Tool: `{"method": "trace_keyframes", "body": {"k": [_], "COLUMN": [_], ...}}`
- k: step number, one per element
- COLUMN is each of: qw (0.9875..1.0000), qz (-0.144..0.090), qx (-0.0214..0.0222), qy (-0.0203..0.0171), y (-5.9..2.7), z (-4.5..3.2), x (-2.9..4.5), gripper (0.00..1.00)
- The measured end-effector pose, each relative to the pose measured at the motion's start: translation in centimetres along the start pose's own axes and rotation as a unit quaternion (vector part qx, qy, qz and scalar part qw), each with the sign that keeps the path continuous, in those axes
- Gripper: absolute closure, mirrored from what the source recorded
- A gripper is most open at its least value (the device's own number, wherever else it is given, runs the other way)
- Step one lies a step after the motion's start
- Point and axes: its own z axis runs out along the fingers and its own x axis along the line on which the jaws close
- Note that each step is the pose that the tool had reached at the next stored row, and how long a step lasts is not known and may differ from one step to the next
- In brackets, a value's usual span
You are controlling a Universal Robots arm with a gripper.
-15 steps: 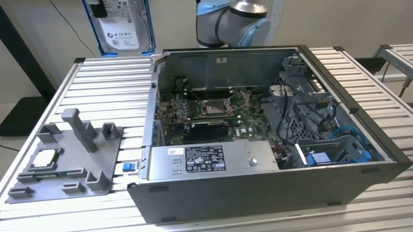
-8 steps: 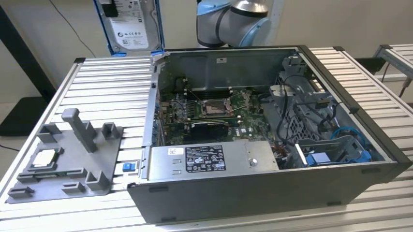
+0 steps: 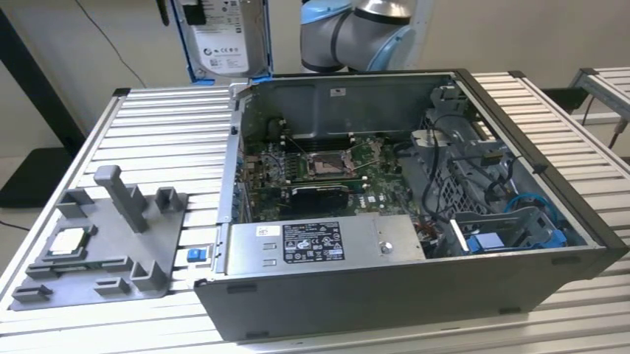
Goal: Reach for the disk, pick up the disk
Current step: 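Pick up the disk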
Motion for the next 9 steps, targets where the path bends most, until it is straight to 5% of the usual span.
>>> {"method": "trace_keyframes", "body": {"k": [9], "qw": [1.0000], "qz": [0.000], "qx": [-0.0001], "qy": [0.0000], "y": [-2.97], "z": [0.00], "x": [-0.05], "gripper": [1.00]}}
